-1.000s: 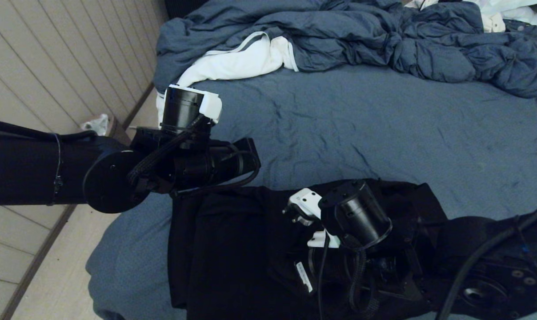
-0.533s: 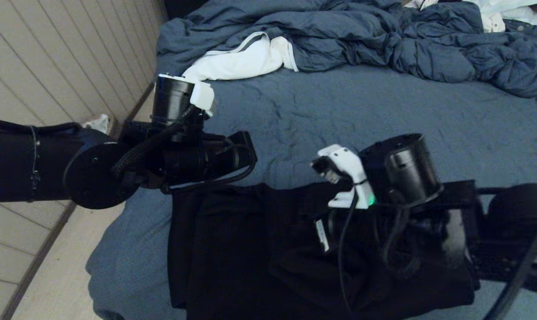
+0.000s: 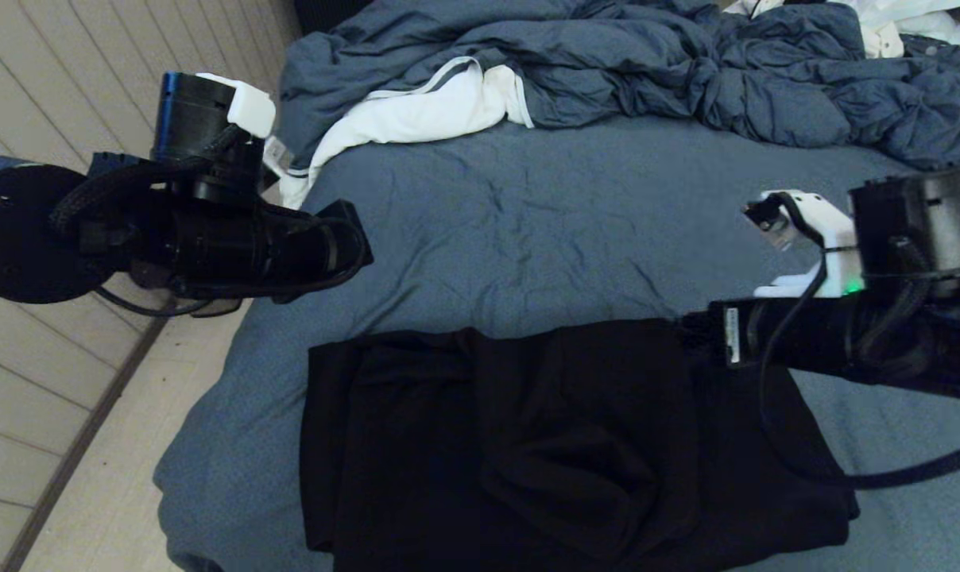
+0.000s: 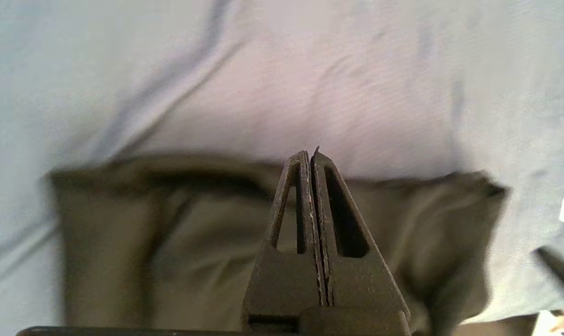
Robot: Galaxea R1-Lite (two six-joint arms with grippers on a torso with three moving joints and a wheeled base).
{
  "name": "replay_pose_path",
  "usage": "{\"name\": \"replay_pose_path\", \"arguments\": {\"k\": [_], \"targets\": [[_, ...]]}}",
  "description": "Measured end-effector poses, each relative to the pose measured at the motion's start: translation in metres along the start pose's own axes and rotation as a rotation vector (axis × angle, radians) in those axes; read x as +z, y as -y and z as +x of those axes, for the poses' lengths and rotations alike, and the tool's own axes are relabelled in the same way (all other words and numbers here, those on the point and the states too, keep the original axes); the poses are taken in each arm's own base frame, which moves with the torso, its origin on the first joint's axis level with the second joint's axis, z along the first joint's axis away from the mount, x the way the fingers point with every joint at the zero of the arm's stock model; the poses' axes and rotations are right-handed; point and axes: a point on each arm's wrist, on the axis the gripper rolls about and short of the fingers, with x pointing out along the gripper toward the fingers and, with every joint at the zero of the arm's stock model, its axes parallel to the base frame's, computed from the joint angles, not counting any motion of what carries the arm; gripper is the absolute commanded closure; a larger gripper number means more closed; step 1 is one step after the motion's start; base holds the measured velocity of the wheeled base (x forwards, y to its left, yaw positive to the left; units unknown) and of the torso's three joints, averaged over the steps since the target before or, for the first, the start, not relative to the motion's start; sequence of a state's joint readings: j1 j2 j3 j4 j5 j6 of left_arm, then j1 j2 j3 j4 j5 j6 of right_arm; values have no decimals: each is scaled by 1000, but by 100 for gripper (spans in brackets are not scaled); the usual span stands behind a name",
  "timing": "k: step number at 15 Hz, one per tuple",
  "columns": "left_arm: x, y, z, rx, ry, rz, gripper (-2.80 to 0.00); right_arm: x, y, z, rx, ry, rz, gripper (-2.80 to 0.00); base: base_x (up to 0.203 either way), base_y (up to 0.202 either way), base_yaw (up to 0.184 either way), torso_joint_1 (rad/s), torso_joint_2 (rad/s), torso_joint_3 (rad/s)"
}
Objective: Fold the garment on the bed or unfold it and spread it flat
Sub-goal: Fold the black sweatshirt
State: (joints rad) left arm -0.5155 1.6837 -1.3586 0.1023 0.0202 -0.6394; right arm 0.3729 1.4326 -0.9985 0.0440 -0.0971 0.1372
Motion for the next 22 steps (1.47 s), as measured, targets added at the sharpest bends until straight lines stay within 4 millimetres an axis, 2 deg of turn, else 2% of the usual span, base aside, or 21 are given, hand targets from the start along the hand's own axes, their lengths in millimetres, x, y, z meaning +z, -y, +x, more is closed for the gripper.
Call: {"name": "replay_pose_path", "arguments": {"k": [5,7,9,15,20,22], "targets": [[-32,-60,-19,130,-36,-44,0,-7,59,-2,-115,-86,188,0,0,0,0,0,0,0],[-43,-84,-21,163,-3,-66,0,-8,72,-1,-78,-103,246,0,0,0,0,0,0,0],[-51,-99,-20,172,34,-52,0,-10,77,4,-45,-121,255,0,0,0,0,0,0,0],[-66,-116,-15,198,26,-47,0,-25,94,17,-21,-206,273,0,0,0,0,0,0,0],[-72,-122,-6,214,-15,-53,0,-34,105,18,-24,-353,370,0,0,0,0,0,0,0],[-74,-123,-4,215,-26,-54,0,-33,113,13,-44,-358,397,0,0,0,0,0,0,0]]}}
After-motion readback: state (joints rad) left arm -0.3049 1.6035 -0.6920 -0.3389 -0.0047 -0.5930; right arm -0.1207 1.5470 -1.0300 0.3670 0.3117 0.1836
